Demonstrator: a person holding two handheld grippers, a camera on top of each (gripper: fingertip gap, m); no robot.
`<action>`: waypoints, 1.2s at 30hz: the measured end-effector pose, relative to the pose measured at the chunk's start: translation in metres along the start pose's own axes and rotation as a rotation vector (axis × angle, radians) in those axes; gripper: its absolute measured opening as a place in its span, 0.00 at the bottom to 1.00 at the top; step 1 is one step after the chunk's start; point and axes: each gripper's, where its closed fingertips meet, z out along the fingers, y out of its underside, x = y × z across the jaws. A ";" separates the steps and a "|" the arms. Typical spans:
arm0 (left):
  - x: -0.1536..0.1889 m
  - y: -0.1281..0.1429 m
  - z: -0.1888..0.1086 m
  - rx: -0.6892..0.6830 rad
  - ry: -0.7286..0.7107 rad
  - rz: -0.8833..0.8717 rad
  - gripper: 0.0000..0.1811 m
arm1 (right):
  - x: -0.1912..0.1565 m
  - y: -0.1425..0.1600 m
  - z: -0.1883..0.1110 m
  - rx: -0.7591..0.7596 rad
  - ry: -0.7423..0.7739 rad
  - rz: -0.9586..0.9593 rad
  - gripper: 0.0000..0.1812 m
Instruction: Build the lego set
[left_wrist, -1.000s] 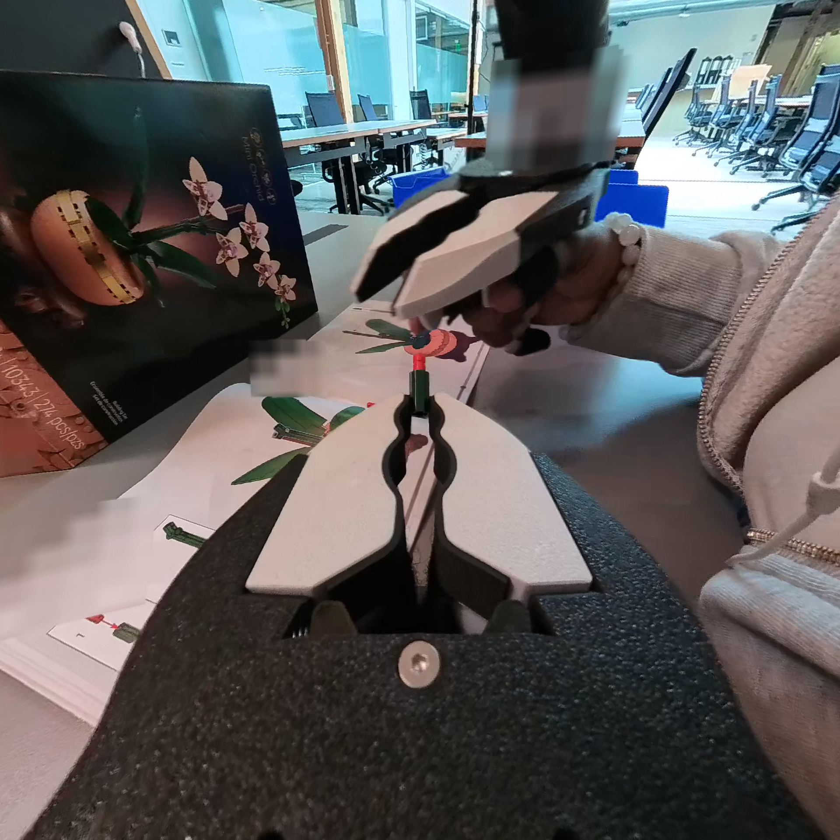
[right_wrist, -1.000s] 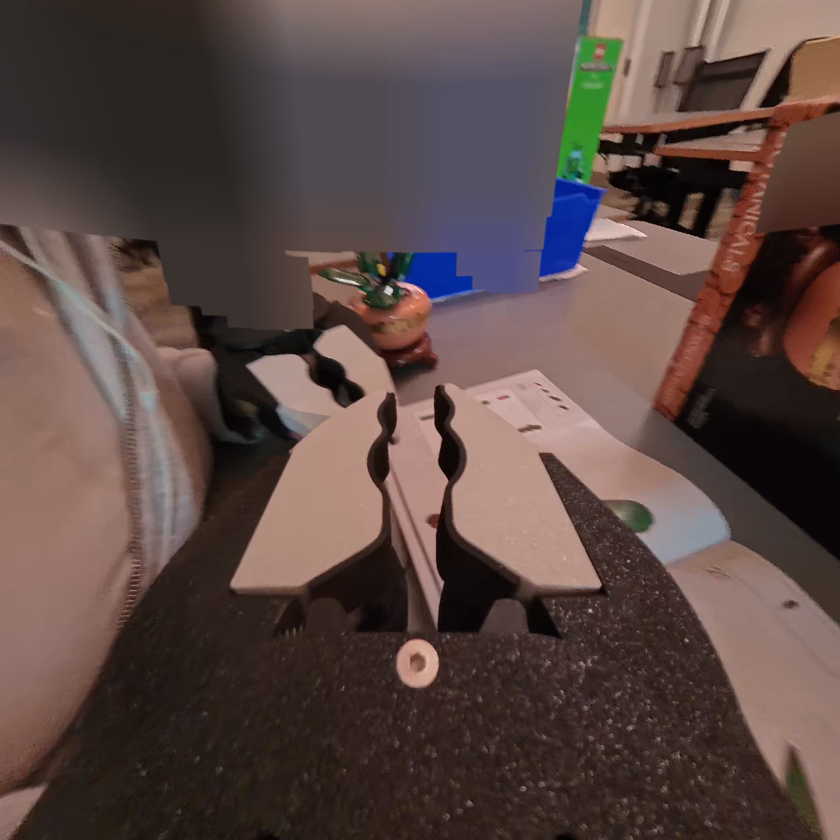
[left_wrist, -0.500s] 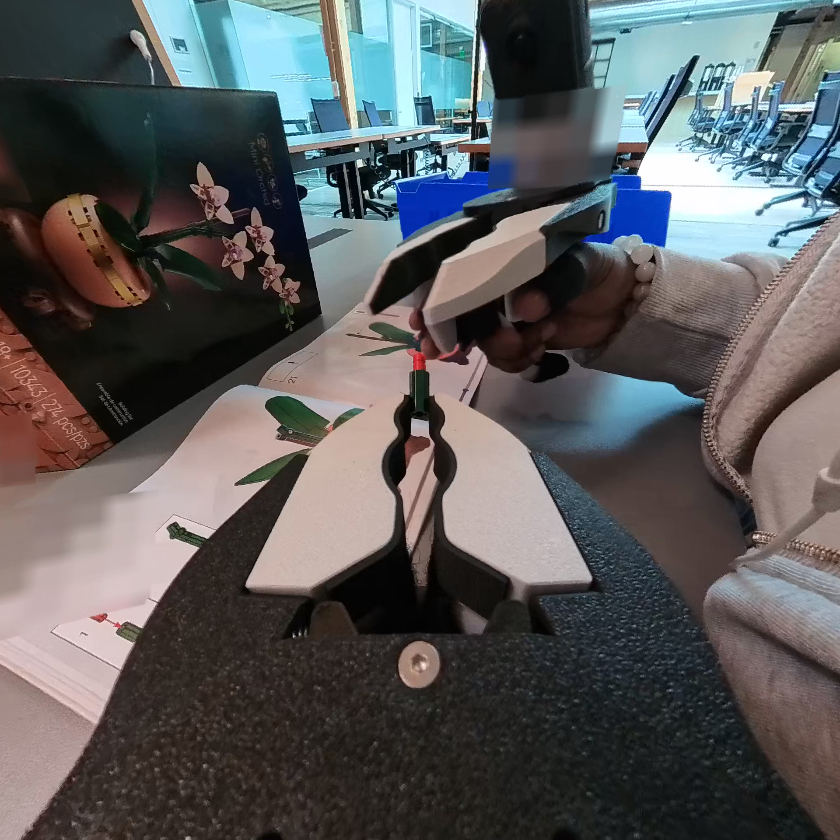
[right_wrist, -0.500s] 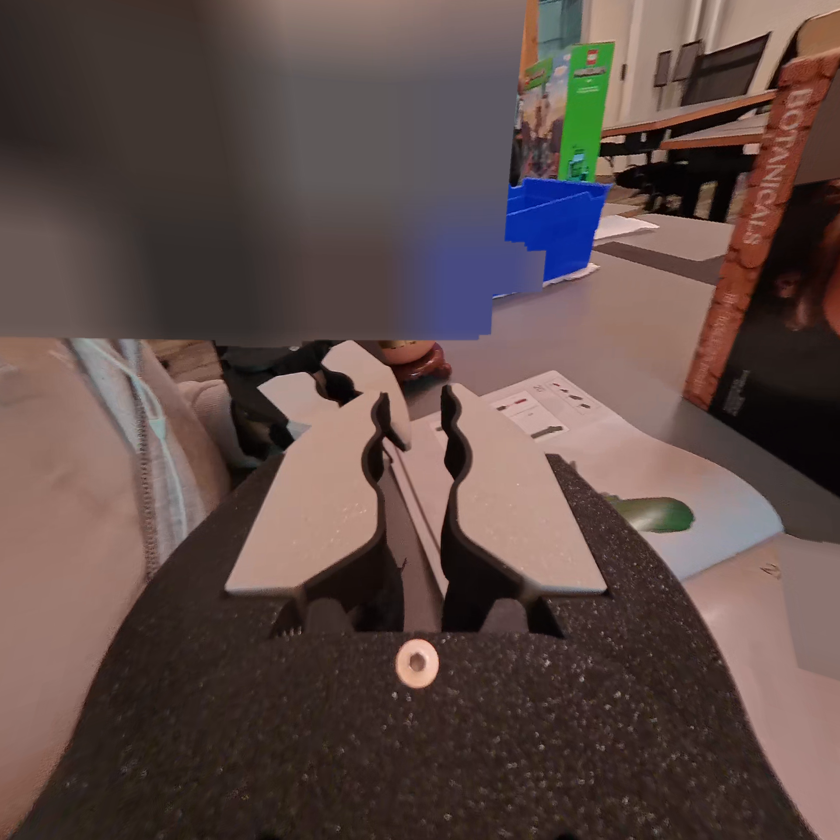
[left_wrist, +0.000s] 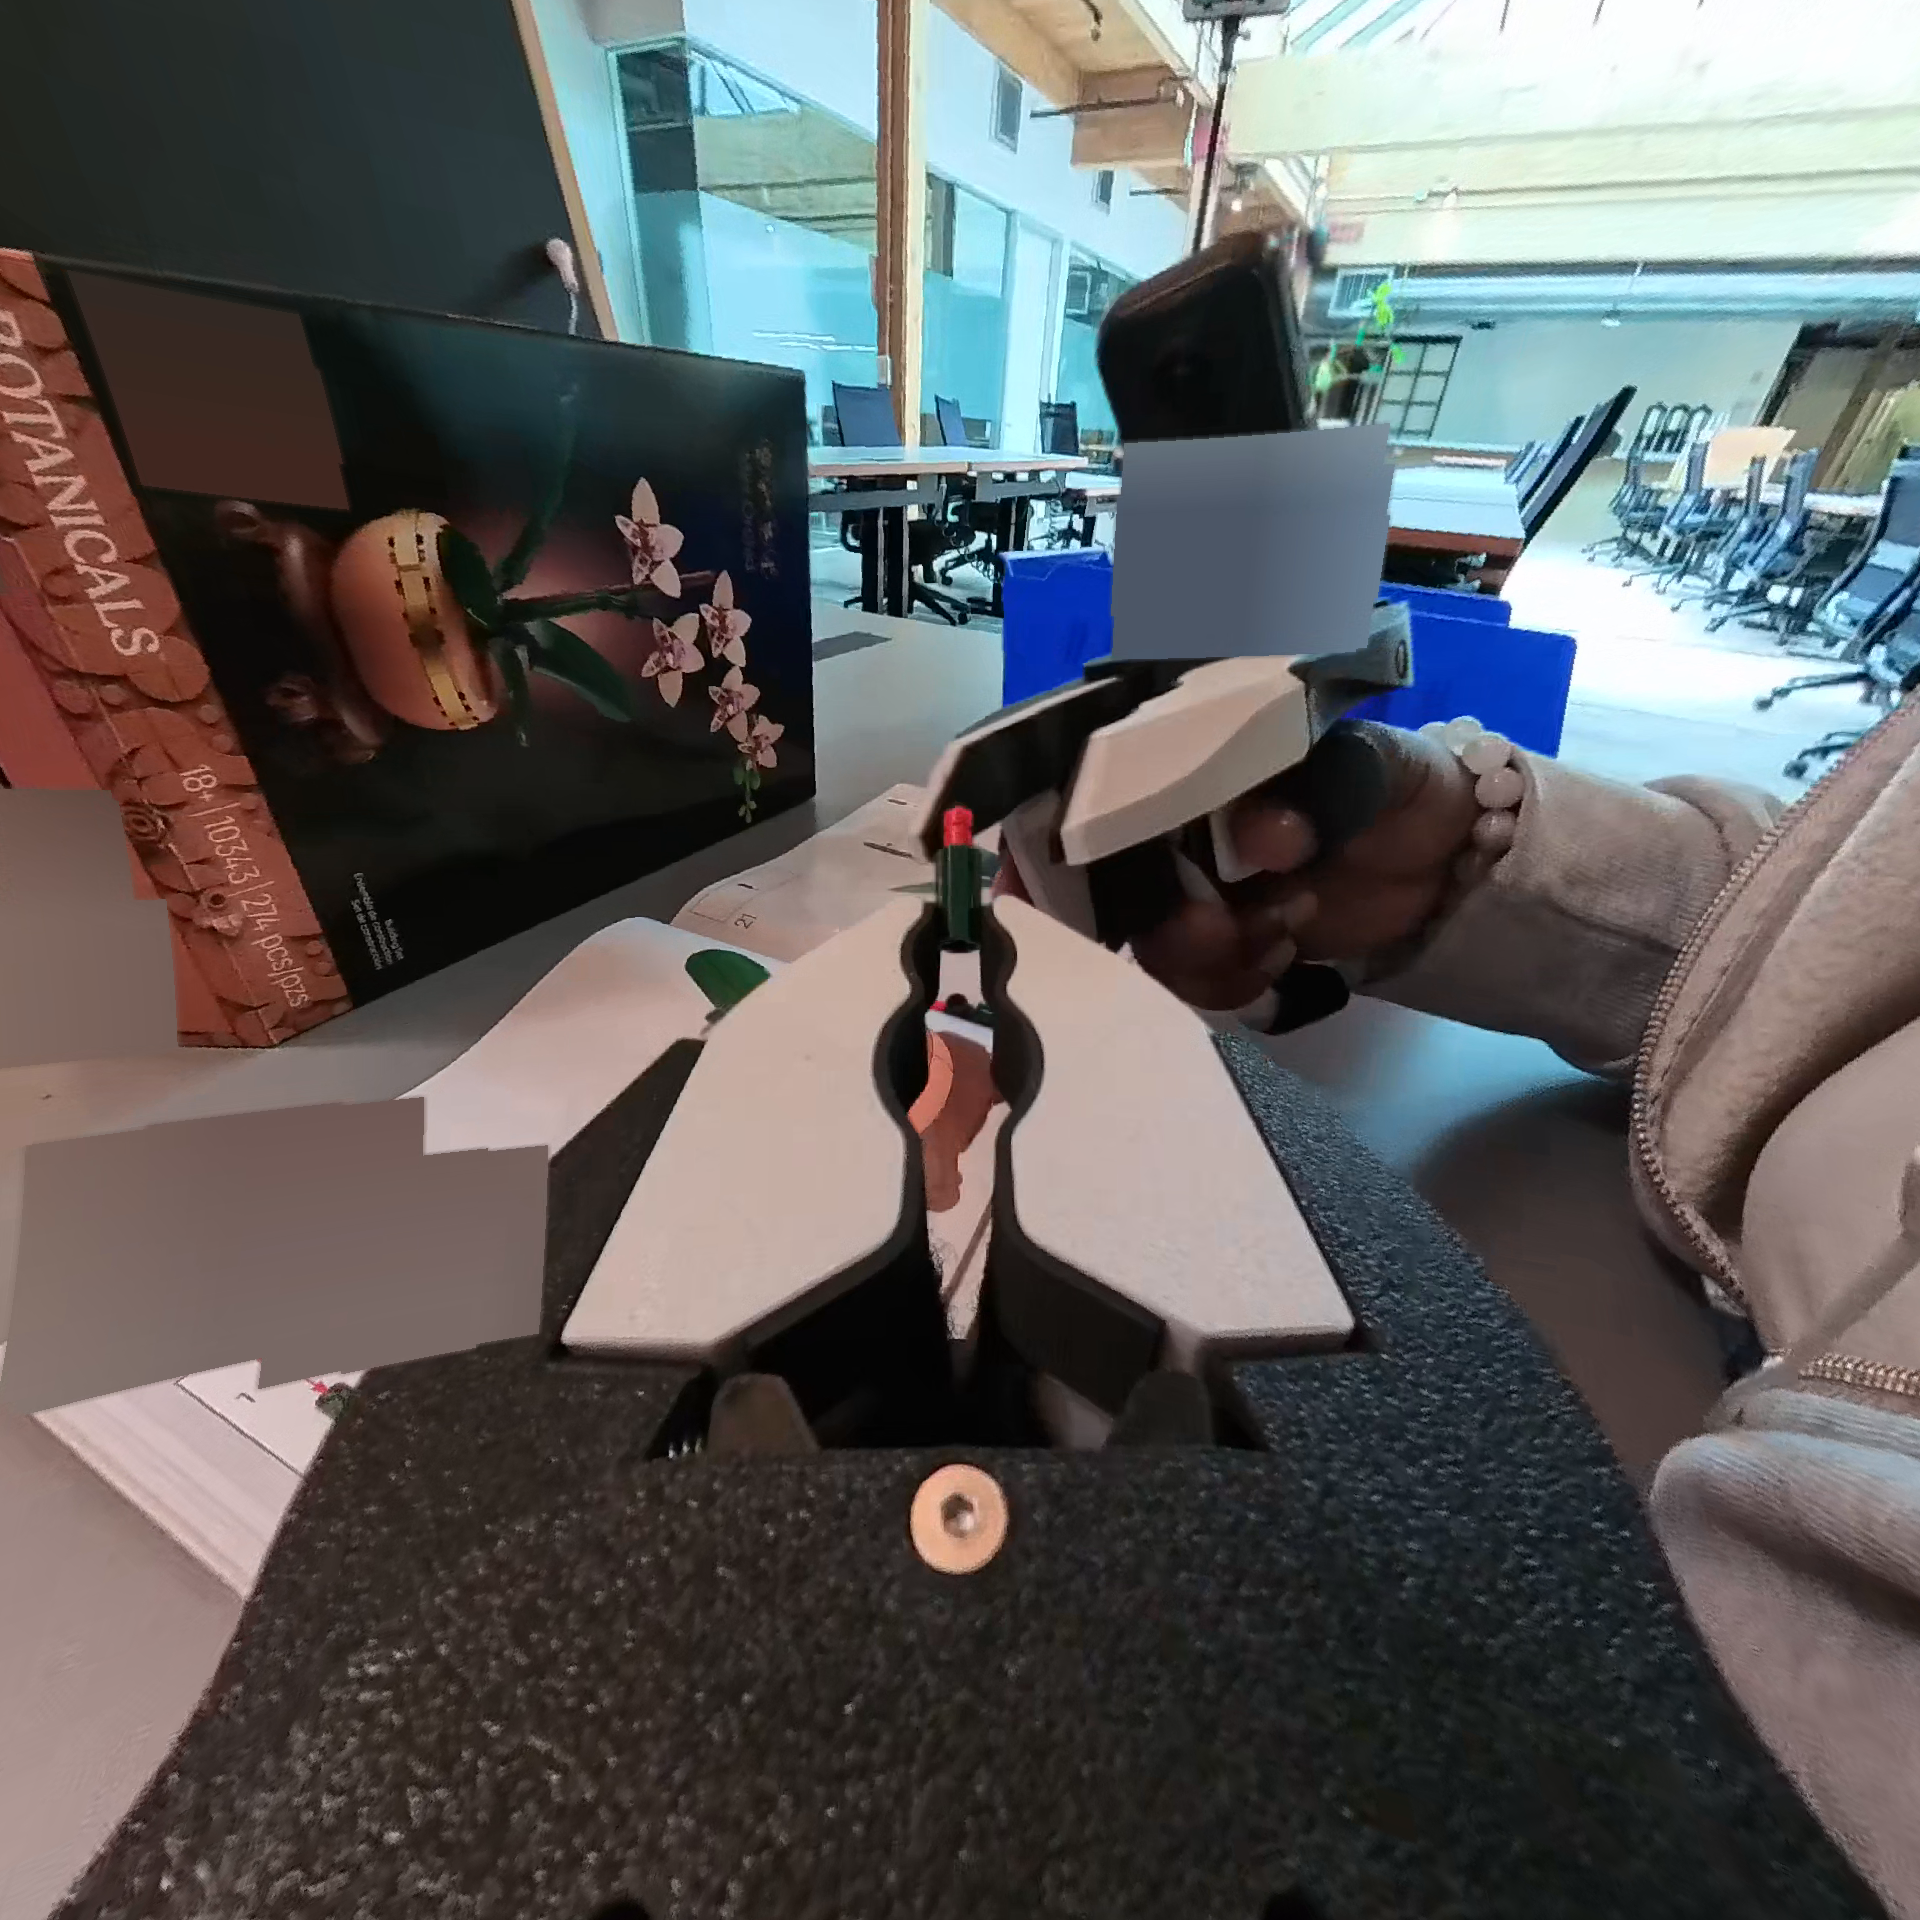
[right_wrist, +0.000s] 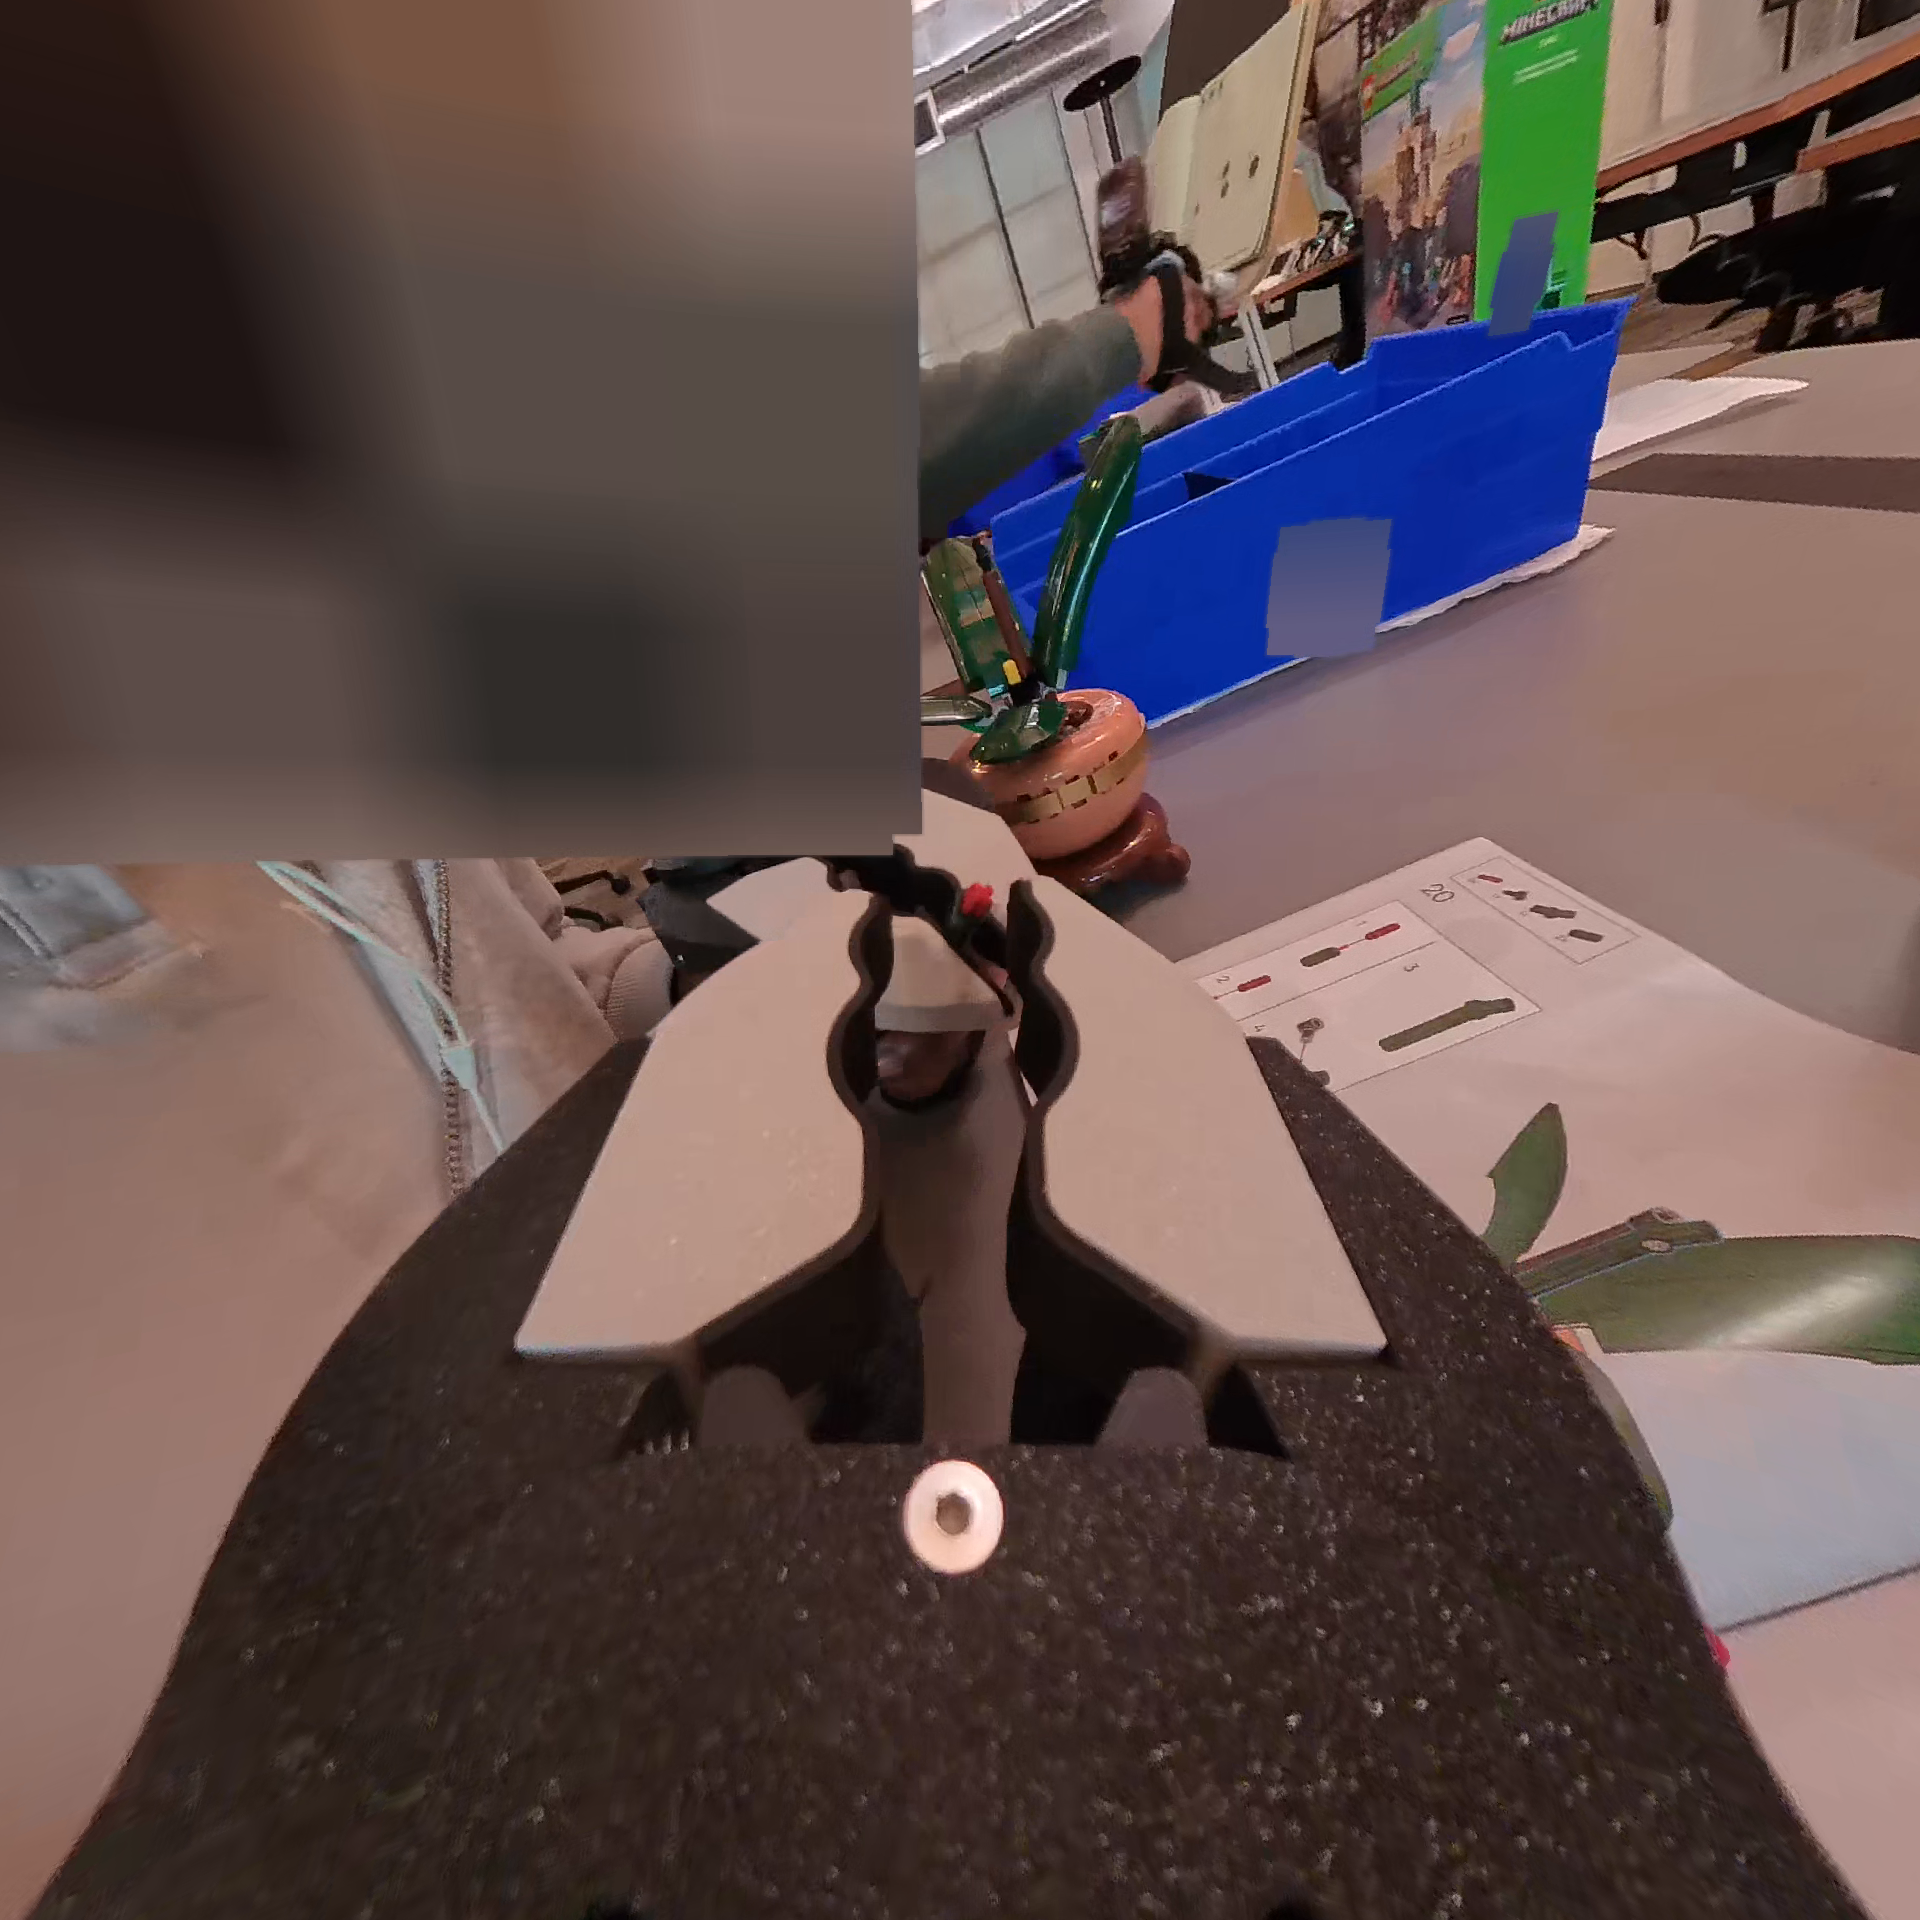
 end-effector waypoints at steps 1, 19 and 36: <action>0.001 0.001 0.000 -0.003 0.000 0.008 0.03 | 0.001 0.001 0.001 -0.004 0.006 0.004 0.12; 0.000 0.002 0.001 -0.018 -0.026 0.059 0.03 | 0.002 0.007 0.002 -0.013 0.002 0.048 0.07; 0.006 0.007 0.005 -0.040 0.008 0.081 0.05 | 0.002 0.007 0.000 -0.035 0.031 -0.003 0.03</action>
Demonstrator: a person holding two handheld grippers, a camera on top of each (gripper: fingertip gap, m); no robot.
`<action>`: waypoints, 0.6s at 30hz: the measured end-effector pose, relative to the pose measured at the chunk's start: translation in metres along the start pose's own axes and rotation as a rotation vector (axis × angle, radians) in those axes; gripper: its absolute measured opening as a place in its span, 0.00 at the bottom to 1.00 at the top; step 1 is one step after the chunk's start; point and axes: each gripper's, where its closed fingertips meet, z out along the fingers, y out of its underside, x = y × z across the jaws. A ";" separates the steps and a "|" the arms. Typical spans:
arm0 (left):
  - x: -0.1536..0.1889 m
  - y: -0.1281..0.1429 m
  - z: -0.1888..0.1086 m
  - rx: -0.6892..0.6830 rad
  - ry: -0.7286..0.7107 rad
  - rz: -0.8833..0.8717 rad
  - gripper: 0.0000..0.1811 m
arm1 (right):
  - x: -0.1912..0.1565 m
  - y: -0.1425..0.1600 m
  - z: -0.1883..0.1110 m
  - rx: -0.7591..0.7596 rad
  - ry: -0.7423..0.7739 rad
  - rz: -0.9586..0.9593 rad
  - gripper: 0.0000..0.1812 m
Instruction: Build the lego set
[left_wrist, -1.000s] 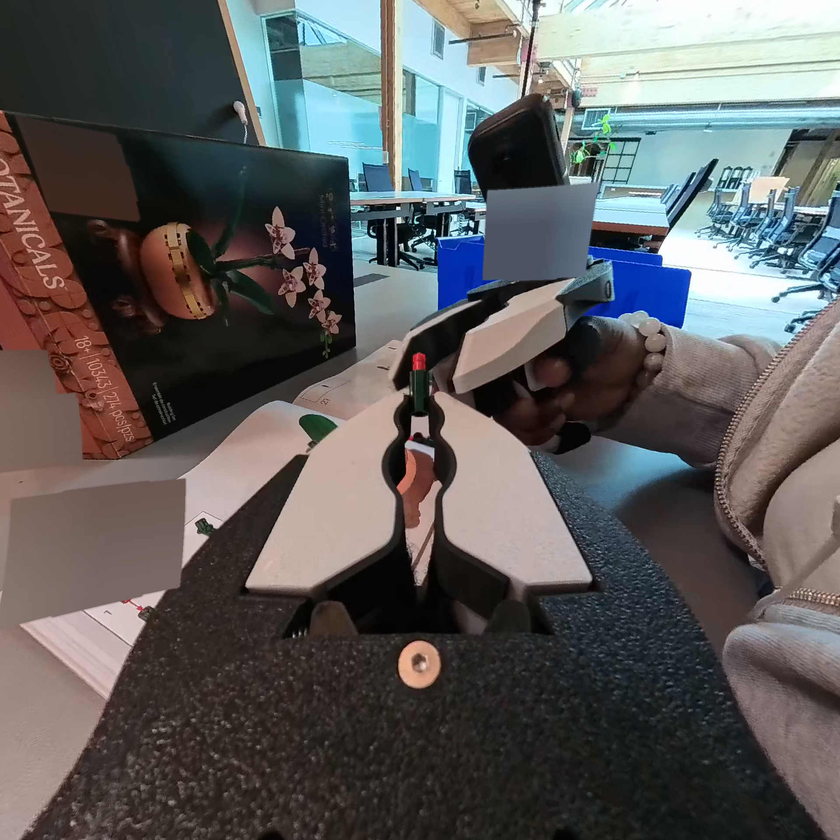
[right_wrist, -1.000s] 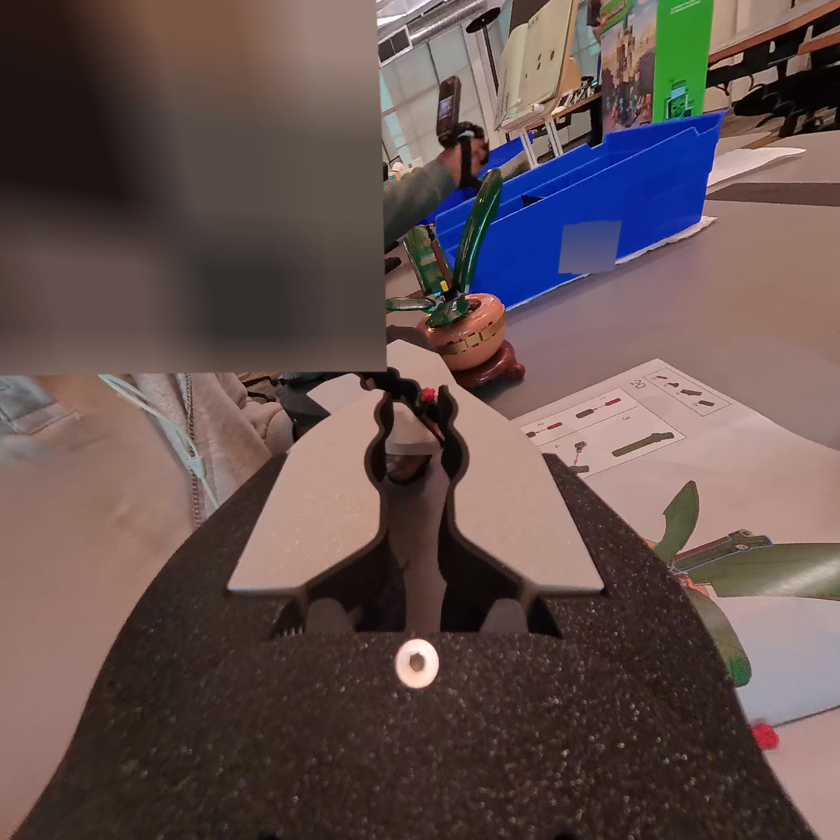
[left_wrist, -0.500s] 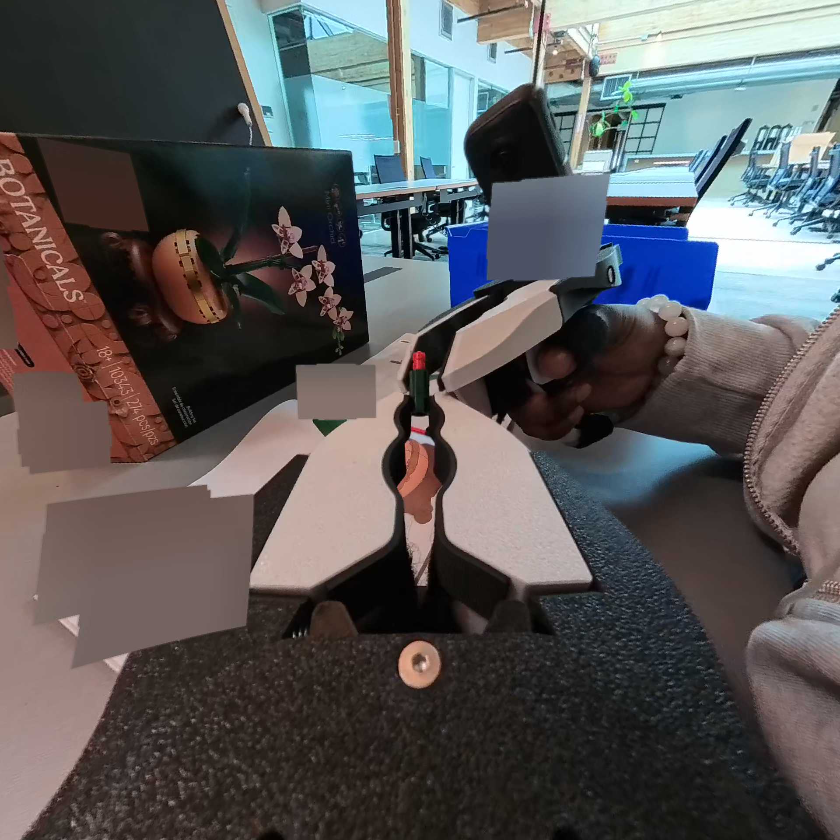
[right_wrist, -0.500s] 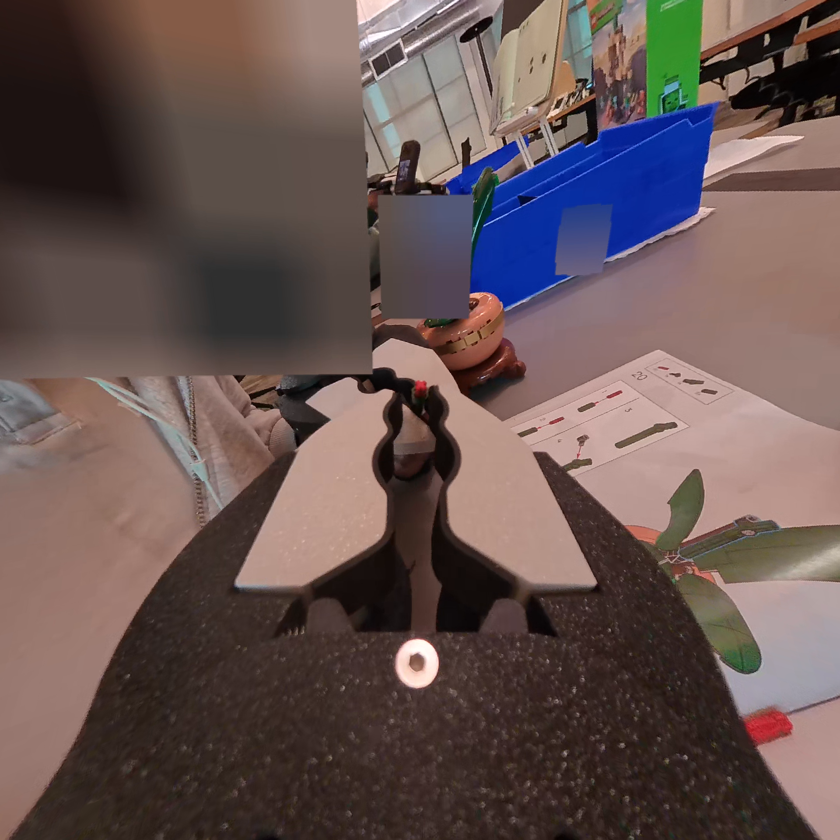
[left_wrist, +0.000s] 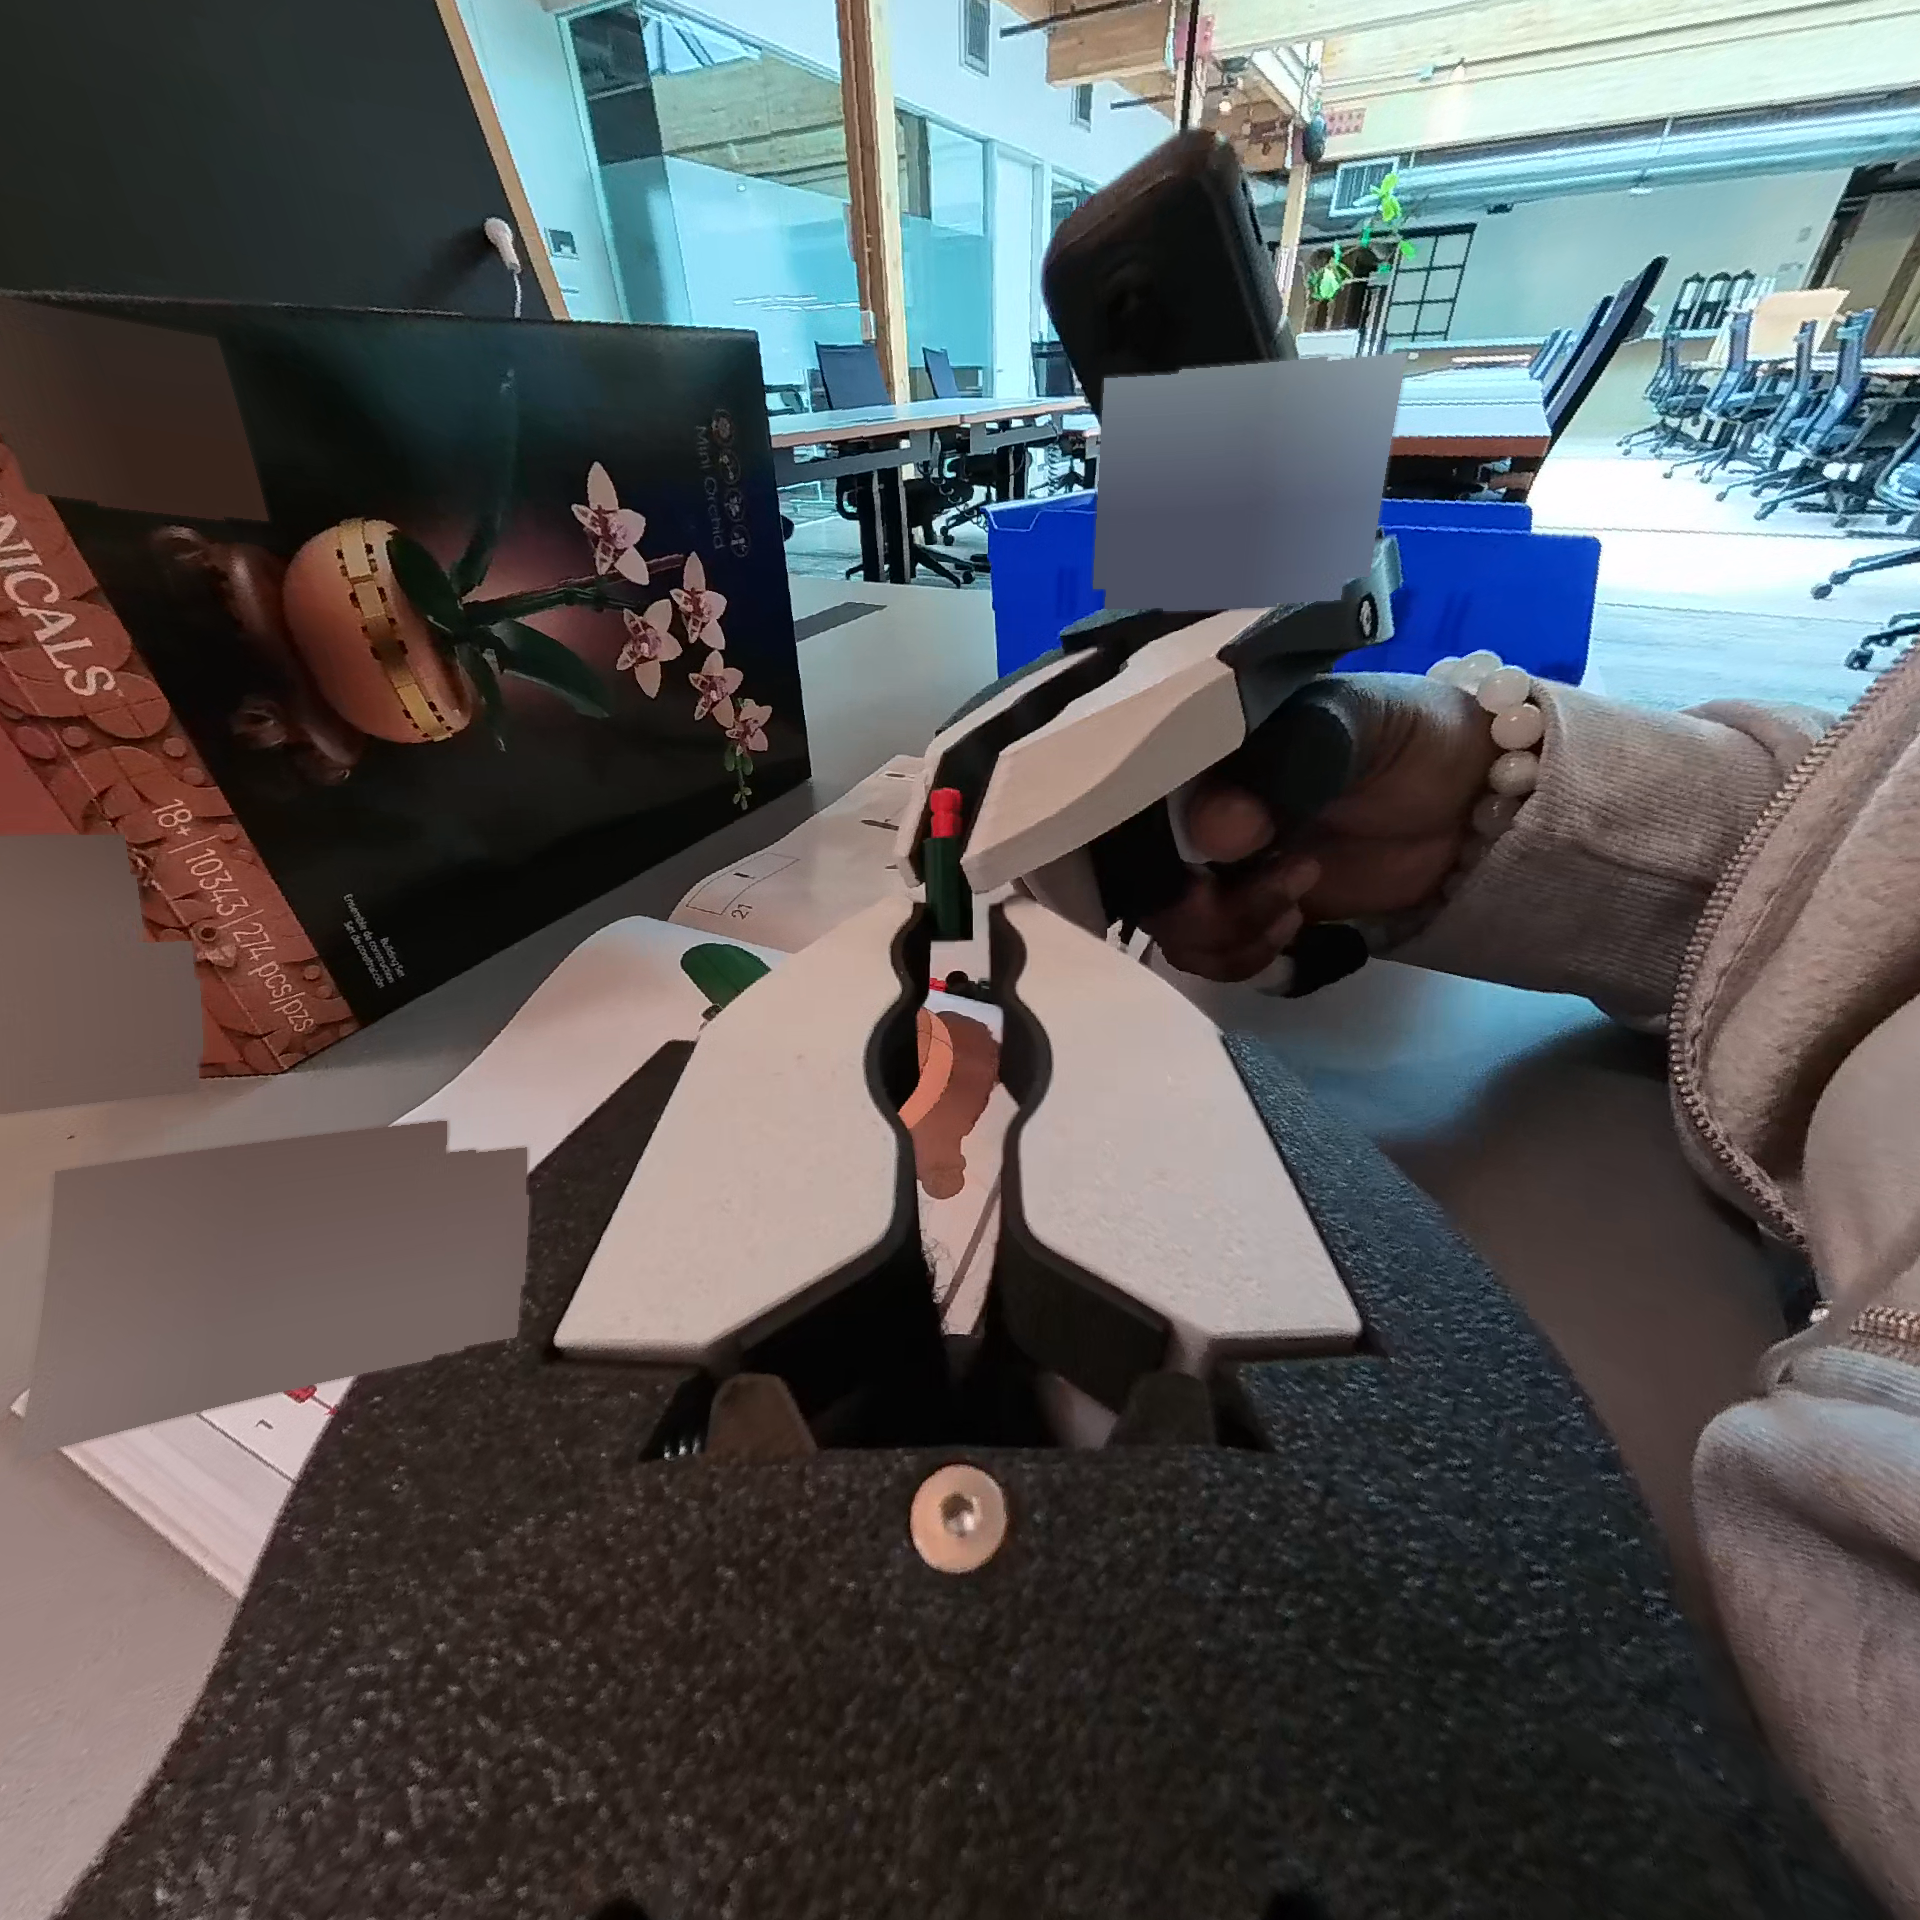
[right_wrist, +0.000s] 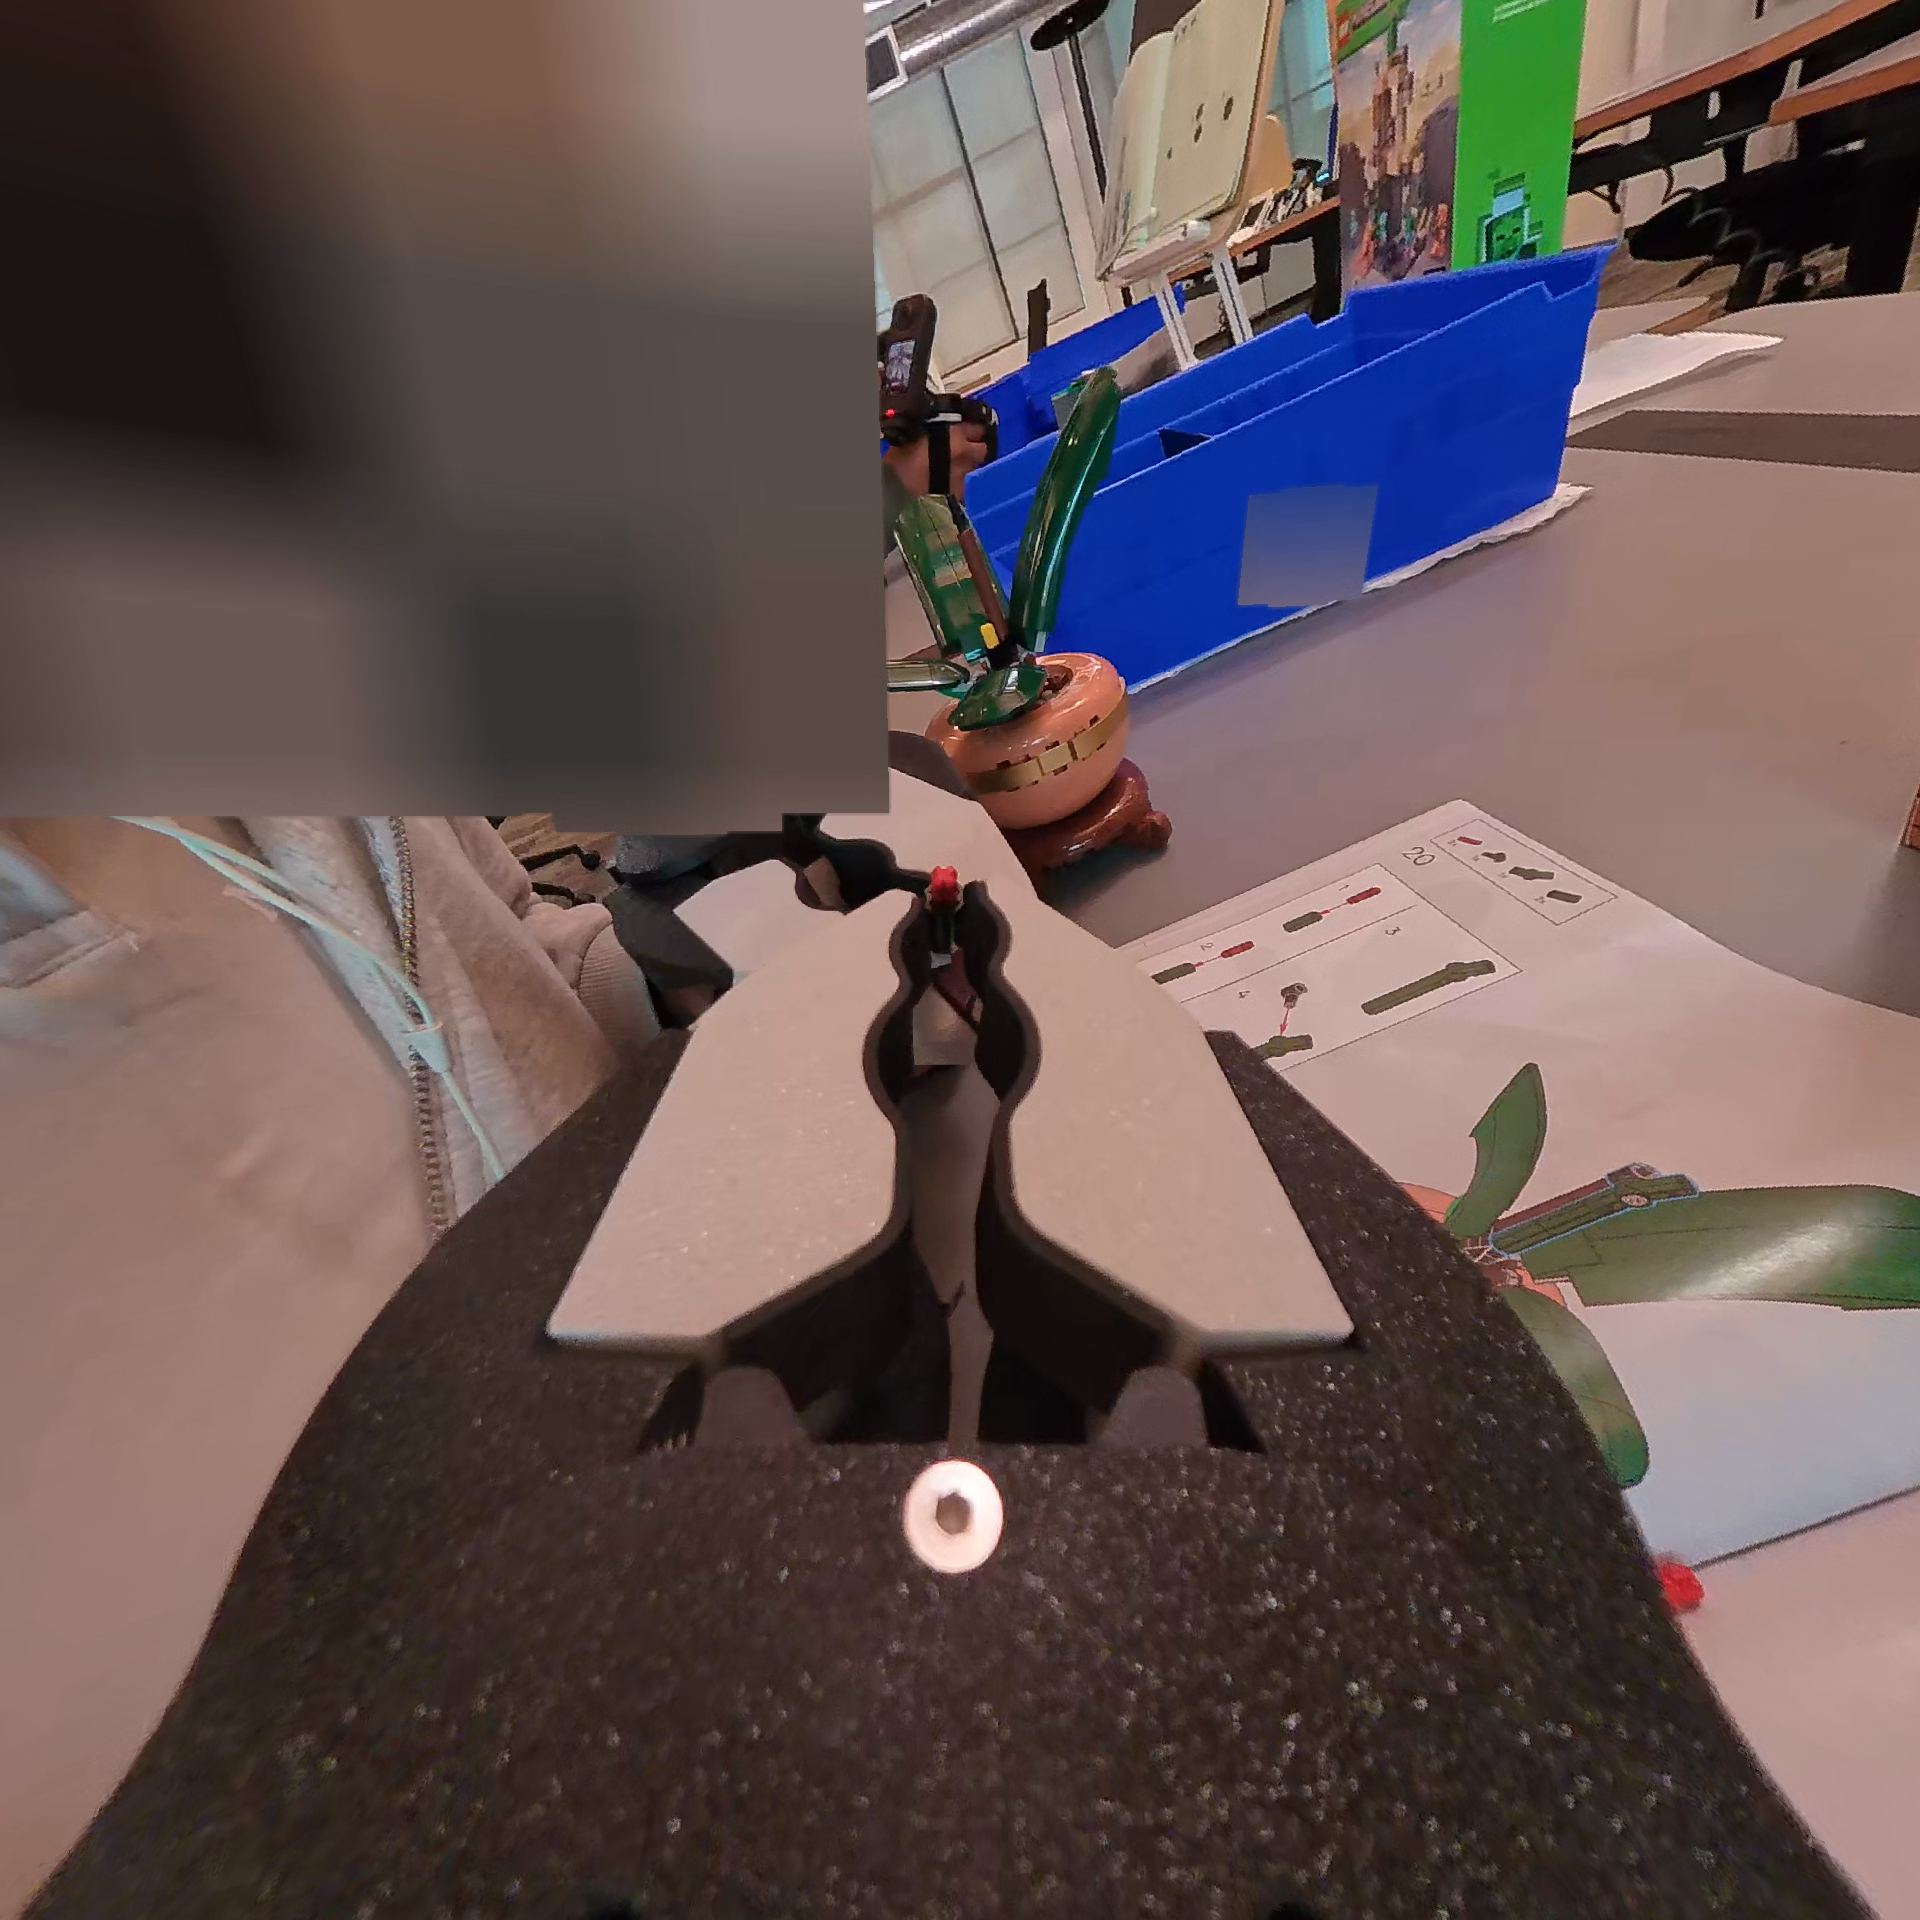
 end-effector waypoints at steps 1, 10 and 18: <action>0.001 0.000 0.000 -0.003 0.002 0.007 0.06 | 0.000 -0.001 -0.001 -0.004 0.001 -0.004 0.03; 0.005 0.002 0.002 -0.020 0.020 0.026 0.09 | -0.001 -0.005 -0.006 -0.019 0.014 -0.030 0.03; 0.001 0.004 0.003 -0.034 0.000 0.011 0.17 | 0.000 -0.006 -0.010 -0.019 0.024 -0.023 0.03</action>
